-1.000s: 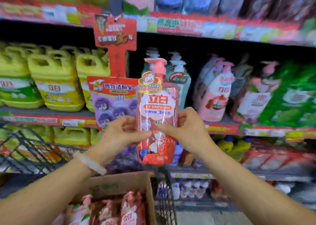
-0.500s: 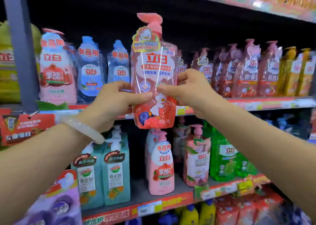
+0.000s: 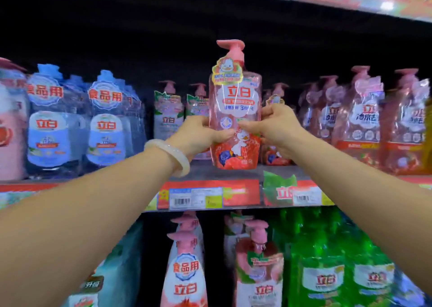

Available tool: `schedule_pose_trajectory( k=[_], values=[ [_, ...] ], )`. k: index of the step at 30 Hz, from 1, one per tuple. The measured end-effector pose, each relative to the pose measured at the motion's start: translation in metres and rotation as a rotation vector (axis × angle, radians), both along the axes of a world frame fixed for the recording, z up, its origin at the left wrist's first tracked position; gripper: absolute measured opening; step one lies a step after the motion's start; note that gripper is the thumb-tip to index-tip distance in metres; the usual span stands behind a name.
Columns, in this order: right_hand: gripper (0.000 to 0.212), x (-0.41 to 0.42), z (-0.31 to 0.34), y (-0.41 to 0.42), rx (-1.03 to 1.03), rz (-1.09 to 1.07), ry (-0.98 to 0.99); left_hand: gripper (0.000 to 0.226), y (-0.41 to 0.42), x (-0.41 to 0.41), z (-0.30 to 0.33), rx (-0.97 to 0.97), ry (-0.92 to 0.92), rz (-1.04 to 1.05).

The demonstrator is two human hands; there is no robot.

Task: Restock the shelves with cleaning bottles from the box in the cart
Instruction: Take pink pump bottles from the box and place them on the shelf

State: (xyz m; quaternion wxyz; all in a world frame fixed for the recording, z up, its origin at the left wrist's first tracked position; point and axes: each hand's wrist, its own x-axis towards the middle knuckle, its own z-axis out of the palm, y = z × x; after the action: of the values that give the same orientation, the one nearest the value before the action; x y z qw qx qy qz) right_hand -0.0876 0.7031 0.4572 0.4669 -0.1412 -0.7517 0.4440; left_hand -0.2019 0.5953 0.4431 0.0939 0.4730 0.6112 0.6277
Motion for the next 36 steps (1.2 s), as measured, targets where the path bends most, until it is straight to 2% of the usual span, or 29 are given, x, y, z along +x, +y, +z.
schedule_pose_trajectory(
  k=[3, 7, 10, 13, 15, 18, 22, 24, 28, 31, 36],
  values=[
    [0.027, -0.007, -0.009, 0.034, -0.009, 0.035, 0.01, 0.028, 0.033, -0.008, -0.006, -0.069, 0.025, 0.014],
    [0.021, -0.023, -0.025, 0.076, -0.003, 0.019, 0.01, 0.042, 0.072, -0.026, -0.011, -0.182, 0.079, 0.062],
    [0.06, -0.035, -0.03, 0.102, 0.086, -0.06, -0.055, 0.055, 0.092, -0.04, -0.011, -0.249, 0.146, 0.101],
    [0.063, -0.039, -0.024, 0.114, 0.207, -0.122, -0.222, 0.077, 0.106, -0.052, -0.009, -0.32, 0.241, 0.147],
    [0.064, -0.038, -0.018, 0.117, 0.299, -0.163, -0.37, 0.069, 0.113, -0.054, -0.005, -0.387, 0.32, 0.188],
    [0.071, -0.042, -0.008, 0.12, 0.386, -0.248, -0.493, 0.053, 0.121, -0.053, 0.002, -0.426, 0.372, 0.233],
    [0.081, -0.06, -0.007, 0.13, 0.406, -0.305, -0.524, 0.033, 0.132, -0.063, 0.006, -0.453, 0.328, 0.193],
    [0.08, -0.066, -0.013, 0.134, 0.408, -0.332, -0.496, 0.025, 0.135, -0.07, 0.006, -0.442, 0.247, 0.16],
    [0.069, -0.072, -0.023, 0.143, 0.408, -0.365, -0.445, 0.046, 0.141, -0.085, -0.003, -0.366, 0.123, 0.126],
    [0.067, -0.075, -0.025, 0.148, 0.428, -0.418, -0.458, 0.047, 0.147, -0.092, -0.012, -0.303, 0.1, 0.107],
    [0.053, -0.075, -0.026, 0.15, 0.457, -0.468, -0.501, 0.038, 0.151, -0.089, -0.019, -0.337, 0.299, 0.181]
  ],
)
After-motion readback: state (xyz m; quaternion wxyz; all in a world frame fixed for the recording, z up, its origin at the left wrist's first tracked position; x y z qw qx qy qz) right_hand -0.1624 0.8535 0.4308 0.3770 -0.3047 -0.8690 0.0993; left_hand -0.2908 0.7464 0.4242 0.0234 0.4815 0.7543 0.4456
